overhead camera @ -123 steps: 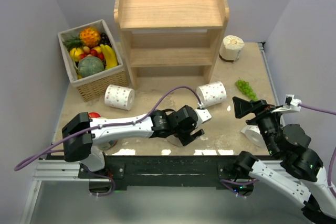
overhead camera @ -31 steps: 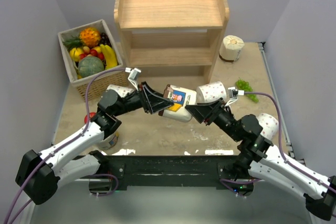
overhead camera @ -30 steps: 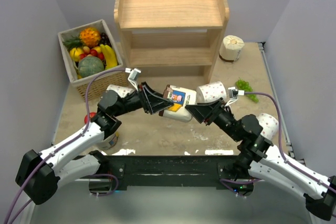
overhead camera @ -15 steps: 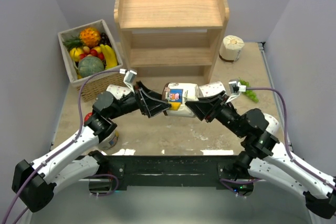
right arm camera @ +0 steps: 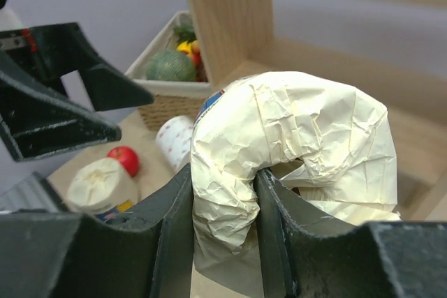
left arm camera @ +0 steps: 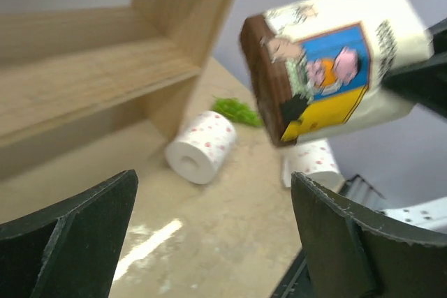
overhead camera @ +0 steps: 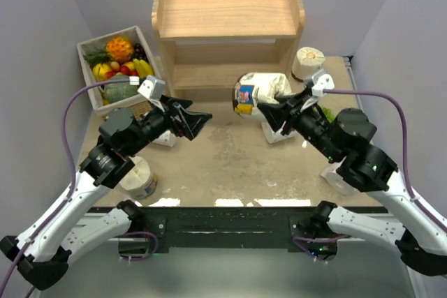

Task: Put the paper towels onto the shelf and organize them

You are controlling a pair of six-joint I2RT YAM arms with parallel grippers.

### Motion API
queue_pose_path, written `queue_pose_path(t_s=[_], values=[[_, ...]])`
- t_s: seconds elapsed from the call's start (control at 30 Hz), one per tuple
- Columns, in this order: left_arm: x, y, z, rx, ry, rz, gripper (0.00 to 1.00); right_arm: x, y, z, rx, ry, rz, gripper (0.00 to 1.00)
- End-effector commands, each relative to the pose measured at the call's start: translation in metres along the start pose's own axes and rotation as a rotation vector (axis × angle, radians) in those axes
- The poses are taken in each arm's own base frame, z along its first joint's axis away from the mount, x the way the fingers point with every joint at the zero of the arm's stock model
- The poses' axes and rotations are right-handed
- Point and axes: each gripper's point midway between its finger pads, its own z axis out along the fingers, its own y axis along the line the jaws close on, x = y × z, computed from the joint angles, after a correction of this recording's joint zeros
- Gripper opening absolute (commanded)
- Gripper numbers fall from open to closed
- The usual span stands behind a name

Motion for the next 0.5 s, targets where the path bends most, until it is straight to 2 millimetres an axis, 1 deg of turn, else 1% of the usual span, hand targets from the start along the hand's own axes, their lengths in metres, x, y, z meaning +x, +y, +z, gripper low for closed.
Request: queue_pose_path(t_s=[0.0, 0.03, 0.07, 0.1, 0.13, 0.17, 0.2, 0.23, 0.27, 0.33, 0.4, 0.43, 0.47], values=[[0.006, 0.049, -0.019, -0.229, 0.055, 0.239, 0.97, -0.053, -0.016, 0.019, 0.090, -0.050, -0.306, 0.36], [0.009, 0.055, -0.021, -0.252, 0.061, 0.258, 0.97, -0.074, -0.027, 0.021, 0.153, -0.070, -0.391, 0.36], [0.019, 0.069, -0.022, -0.297, 0.080, 0.292, 0.97, -0.081, -0.033, 0.025, 0.195, -0.068, -0.430, 0.34], [0.025, 0.076, -0.023, -0.321, 0.090, 0.306, 0.97, -0.079, -0.036, 0.039, 0.222, -0.040, -0.475, 0.34], [0.032, 0.082, -0.024, -0.337, 0.099, 0.318, 0.97, -0.102, -0.039, 0.036, 0.249, -0.073, -0.536, 0.35], [0.044, 0.091, -0.023, -0.355, 0.116, 0.324, 0.97, -0.110, -0.041, 0.038, 0.265, -0.085, -0.567, 0.35], [0.048, 0.092, -0.023, -0.349, 0.122, 0.323, 0.97, -0.116, -0.041, 0.048, 0.283, -0.101, -0.597, 0.36], [0.052, 0.089, -0.021, -0.327, 0.133, 0.327, 0.98, -0.130, -0.042, 0.048, 0.295, -0.126, -0.655, 0.36], [0.055, 0.084, -0.020, -0.297, 0.153, 0.326, 0.98, -0.136, -0.043, 0.051, 0.312, -0.134, -0.676, 0.36], [0.055, 0.083, -0.020, -0.291, 0.154, 0.322, 0.98, -0.150, -0.043, 0.060, 0.337, -0.145, -0.731, 0.36], [0.054, 0.082, -0.021, -0.286, 0.147, 0.321, 0.98, -0.158, -0.044, 0.065, 0.362, -0.154, -0.759, 0.36], [0.053, 0.081, -0.022, -0.284, 0.139, 0.319, 0.98, -0.159, -0.045, 0.074, 0.370, -0.144, -0.800, 0.37], [0.053, 0.080, -0.024, -0.281, 0.134, 0.321, 0.98, -0.159, -0.045, 0.078, 0.377, -0.139, -0.820, 0.37]])
